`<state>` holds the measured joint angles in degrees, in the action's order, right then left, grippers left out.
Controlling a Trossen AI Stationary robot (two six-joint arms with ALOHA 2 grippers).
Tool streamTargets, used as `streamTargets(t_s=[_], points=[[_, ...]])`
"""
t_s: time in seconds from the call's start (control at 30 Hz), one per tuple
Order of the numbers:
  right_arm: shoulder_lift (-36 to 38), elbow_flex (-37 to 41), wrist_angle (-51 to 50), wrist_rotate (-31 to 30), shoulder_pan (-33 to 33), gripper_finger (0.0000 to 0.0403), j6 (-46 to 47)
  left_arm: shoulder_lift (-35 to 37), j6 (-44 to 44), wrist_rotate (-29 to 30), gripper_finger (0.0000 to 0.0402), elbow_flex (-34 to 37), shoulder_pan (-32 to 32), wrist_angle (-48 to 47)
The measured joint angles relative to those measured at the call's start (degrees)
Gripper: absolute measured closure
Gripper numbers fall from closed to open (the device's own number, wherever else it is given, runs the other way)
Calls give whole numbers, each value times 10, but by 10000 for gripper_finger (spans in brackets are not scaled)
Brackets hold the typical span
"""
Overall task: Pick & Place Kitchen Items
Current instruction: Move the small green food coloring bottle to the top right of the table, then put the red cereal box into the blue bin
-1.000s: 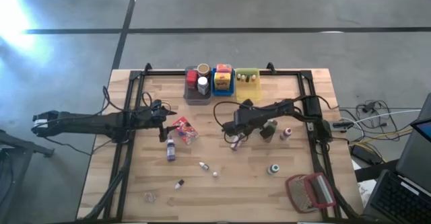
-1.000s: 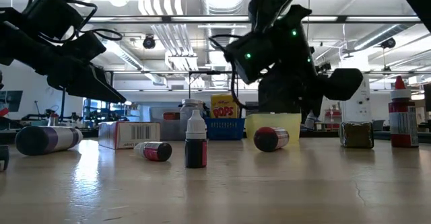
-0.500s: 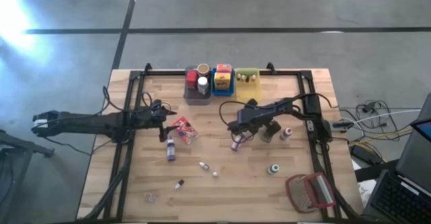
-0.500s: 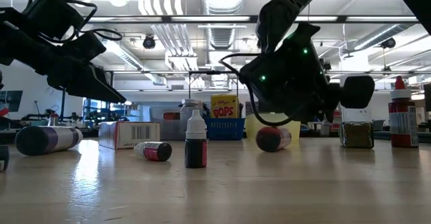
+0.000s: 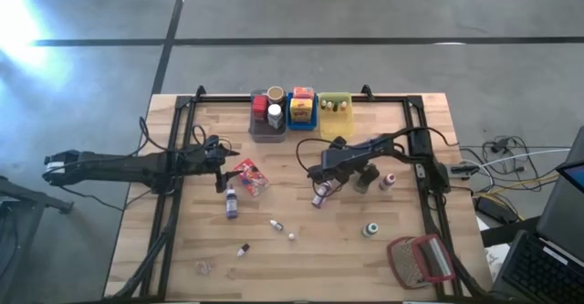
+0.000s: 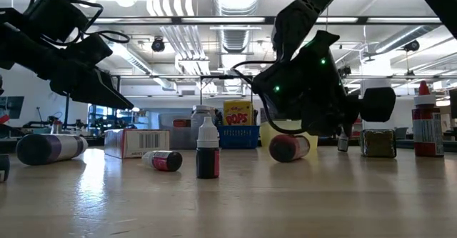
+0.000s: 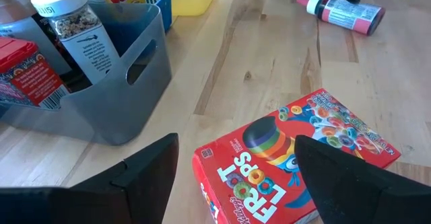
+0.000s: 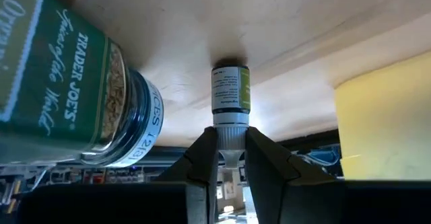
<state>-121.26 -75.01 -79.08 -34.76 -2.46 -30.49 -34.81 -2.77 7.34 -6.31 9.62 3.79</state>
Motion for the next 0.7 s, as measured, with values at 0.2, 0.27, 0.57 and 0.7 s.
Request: streamTargets(t_s=[0.2,0.27,0.57,0.7], points=[[-16,-16,-12,-2,0,324,-12,0,0,0,99,0,0,0],[-16,-18,-10,-1,0,313,-12,0,0,0,100,0,0,0],[-16,-22,-13,-2,0,268,-2,0,0,0,100,0,0,0],[-16,-22,-15,-3,1,246,3,0,0,0,100,0,0,0]])
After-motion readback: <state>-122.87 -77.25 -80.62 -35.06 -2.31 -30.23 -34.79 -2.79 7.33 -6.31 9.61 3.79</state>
